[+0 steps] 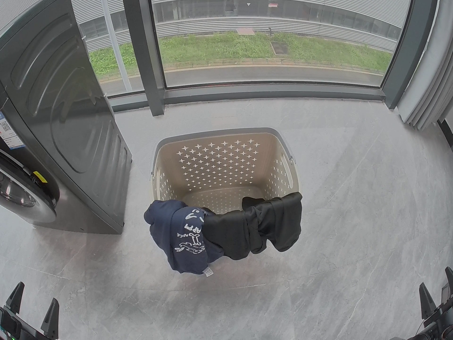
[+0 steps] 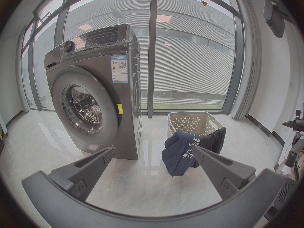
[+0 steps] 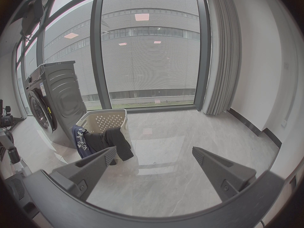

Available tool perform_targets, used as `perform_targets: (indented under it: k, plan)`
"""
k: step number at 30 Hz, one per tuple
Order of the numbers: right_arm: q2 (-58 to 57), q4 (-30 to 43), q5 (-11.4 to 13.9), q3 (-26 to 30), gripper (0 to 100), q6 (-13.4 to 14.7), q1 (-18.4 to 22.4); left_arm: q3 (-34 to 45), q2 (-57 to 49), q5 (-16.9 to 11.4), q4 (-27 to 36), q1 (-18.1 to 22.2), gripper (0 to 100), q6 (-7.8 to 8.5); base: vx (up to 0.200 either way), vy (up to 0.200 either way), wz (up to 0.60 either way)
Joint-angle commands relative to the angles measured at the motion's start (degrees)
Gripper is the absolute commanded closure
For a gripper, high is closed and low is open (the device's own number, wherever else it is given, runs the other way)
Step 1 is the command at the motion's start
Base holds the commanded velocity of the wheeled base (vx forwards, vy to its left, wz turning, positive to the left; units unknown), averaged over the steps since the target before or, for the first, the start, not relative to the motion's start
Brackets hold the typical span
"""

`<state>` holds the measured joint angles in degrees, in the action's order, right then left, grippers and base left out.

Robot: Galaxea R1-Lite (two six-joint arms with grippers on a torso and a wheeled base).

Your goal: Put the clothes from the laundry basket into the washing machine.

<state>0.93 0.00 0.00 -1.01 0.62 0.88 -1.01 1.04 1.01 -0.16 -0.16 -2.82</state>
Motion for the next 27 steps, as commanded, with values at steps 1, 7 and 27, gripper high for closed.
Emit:
perform_targets:
  k: [1, 7, 27]
  plan:
    - [-0.22, 0.0, 0.0, 1.01, 0, -0.01, 0.0, 0.92, -0.42, 0.04, -0.02, -0.02, 0, 0.36, 0.0, 0.2, 0.0]
    - [-0.22, 0.09, 0.09, 1.01, 0, -0.01, -0.09, 0.92, -0.42, 0.04, 0.07, -0.02, 0, -0.17, 0.0, 0.2, 0.0]
    - [-0.22, 0.0, 0.0, 1.01, 0, -0.01, 0.0, 0.92, -0.42, 0.04, 0.07, -0.02, 0, -0.26, 0.0, 0.2, 0.0]
